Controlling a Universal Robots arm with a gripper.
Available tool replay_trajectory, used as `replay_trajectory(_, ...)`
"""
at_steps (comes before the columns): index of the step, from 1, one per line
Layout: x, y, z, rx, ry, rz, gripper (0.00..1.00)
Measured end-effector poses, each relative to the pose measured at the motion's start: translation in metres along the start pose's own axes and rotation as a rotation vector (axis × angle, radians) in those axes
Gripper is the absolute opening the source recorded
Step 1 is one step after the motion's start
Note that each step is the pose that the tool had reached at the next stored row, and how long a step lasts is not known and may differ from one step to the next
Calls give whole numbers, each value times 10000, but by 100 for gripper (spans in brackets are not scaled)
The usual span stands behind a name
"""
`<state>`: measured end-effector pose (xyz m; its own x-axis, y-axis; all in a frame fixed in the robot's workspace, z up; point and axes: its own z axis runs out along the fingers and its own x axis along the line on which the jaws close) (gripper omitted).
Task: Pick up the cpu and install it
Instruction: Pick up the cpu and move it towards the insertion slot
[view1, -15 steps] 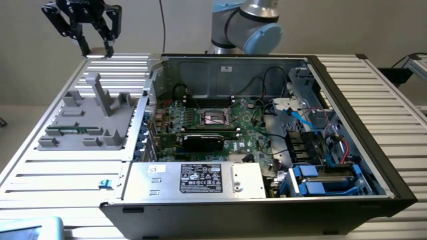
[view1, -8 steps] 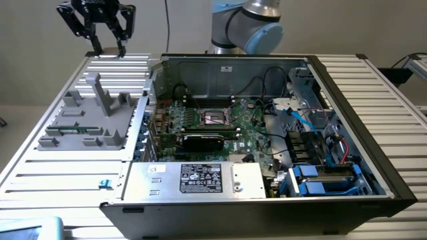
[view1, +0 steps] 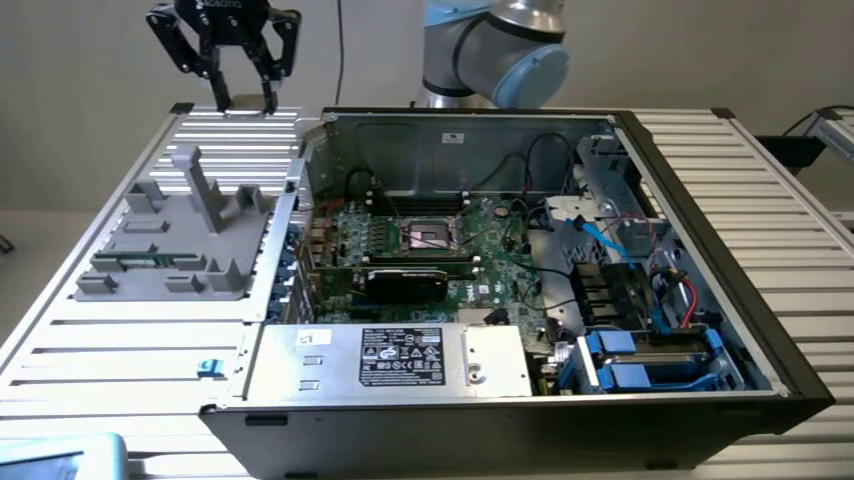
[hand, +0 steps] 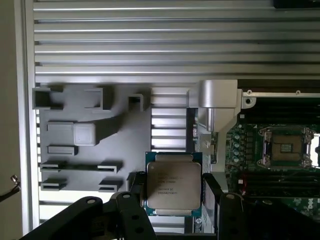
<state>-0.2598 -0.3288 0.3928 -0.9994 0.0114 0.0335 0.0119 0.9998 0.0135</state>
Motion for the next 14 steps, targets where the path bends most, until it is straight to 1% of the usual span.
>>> replay_trajectory(14, -463, 6, -15, -1, -1, 1, 55)
